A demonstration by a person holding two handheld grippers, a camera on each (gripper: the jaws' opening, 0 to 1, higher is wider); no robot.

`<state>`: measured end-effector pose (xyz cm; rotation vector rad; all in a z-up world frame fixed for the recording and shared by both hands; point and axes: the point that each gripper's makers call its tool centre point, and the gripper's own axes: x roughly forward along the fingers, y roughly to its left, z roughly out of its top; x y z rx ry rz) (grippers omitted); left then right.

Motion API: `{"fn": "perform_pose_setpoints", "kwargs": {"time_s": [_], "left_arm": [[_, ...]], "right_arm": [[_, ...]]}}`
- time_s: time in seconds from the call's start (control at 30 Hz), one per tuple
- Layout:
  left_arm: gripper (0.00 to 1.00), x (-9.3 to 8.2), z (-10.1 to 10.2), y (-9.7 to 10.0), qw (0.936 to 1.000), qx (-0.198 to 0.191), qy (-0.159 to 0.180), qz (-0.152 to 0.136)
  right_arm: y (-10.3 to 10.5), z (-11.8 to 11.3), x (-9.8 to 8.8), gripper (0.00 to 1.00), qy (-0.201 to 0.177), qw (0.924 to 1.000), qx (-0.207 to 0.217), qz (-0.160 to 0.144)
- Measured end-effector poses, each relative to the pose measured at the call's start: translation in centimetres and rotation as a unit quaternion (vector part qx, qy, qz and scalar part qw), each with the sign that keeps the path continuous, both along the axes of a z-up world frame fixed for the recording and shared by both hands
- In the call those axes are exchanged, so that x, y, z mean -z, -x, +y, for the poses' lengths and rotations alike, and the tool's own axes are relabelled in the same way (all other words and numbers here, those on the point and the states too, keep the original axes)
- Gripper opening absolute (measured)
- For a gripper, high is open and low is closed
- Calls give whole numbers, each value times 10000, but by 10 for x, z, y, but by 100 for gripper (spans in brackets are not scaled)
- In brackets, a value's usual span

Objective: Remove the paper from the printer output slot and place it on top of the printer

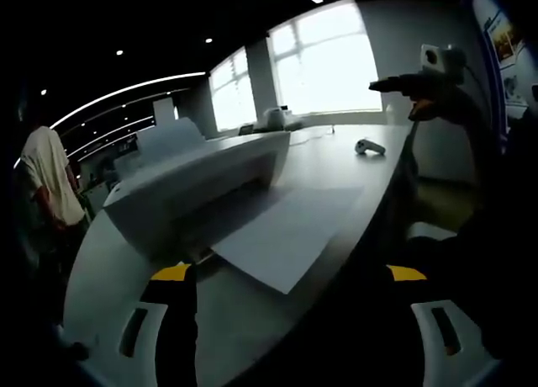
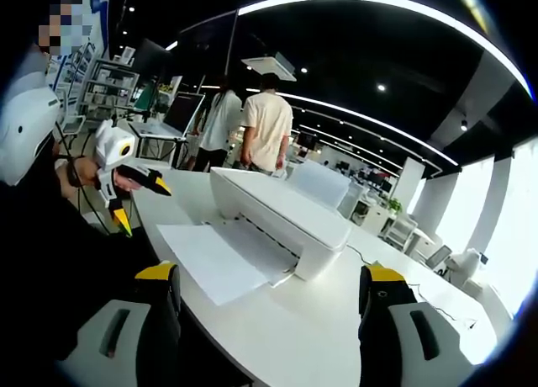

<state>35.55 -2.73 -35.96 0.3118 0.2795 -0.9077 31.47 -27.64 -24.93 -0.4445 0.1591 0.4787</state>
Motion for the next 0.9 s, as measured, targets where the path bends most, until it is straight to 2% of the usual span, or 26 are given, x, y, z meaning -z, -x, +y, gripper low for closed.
{"fn": "perform_pose_setpoints", "kwargs": {"time_s": [0.9], "left_arm": [[92, 1, 0, 0, 10000, 9, 11, -4]], "right_arm": [[1, -1, -1, 83, 16, 10000, 22, -14]]}}
